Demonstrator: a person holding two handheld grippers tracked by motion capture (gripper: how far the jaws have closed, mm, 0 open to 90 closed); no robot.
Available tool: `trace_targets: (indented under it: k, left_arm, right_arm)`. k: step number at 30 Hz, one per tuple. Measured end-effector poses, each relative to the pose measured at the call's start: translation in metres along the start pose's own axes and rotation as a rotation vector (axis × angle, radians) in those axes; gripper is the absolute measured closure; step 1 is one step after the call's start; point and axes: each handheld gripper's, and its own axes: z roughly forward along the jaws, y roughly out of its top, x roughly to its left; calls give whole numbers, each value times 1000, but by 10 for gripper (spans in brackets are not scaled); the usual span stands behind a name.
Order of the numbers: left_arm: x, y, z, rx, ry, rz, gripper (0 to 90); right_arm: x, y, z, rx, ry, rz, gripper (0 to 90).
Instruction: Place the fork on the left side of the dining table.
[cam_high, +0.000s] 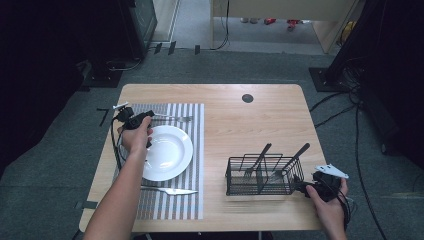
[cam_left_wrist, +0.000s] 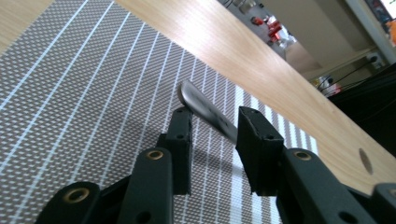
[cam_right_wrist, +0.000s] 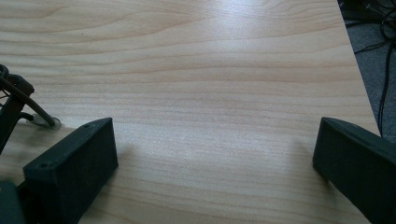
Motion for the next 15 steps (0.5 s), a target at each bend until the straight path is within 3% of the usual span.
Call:
trace_targets:
  k: [4,15]
  left_arm:
    - [0,2,-2,2,19,3,653]
    - [2,2,-2,2,17,14,566]
  right_arm:
    - [0,0,0,0,1,-1,0]
    - [0,0,0,0,2,-1,0]
